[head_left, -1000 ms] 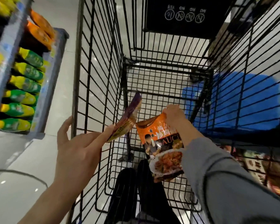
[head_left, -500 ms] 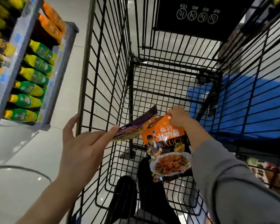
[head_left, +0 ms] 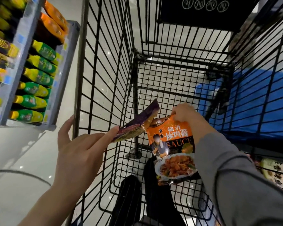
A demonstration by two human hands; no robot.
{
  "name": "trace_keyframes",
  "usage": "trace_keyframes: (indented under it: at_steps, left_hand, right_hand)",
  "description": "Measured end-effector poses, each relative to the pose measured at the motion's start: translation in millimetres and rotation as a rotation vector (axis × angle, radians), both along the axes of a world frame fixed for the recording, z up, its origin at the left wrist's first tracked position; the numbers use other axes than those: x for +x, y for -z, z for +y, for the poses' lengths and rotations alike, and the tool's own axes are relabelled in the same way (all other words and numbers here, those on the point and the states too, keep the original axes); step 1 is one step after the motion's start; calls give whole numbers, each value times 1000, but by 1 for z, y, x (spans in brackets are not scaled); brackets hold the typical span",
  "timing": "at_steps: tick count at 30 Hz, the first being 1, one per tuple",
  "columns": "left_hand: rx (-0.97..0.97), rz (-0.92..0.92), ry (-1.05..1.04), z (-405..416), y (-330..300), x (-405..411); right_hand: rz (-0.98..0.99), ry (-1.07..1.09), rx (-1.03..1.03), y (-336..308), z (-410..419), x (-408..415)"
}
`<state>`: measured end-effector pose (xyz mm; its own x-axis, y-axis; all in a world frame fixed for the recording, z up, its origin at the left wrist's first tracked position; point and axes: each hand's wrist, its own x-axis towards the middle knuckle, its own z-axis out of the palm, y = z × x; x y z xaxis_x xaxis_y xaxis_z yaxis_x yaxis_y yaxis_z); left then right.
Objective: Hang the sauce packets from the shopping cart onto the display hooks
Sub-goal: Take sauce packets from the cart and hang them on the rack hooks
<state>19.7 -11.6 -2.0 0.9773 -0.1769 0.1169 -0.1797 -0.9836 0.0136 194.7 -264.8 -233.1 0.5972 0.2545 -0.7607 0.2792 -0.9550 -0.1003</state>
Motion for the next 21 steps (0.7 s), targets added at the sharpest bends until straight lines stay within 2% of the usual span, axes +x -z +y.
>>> trace_keyframes:
  at_steps: [2,6,10,15,21]
  left_hand:
    - [10,-2,5,0,-1,0]
    - [11,-14,-1,-1,-1,0]
    - [-2,4,-25,-2,-2,1]
    - [-34,35,-18,-3,-4,1]
    - [-33,63,-5,-2,-6,2]
  right_hand:
    - [29,34,22,-2,0,0]
    - [112,248,178,-13,-8,-8]
    - [42,300,253,-40,-6,-22]
    - [-99,152,175,-81,8,-48]
    - [-162,419,235,-126,-15,-89]
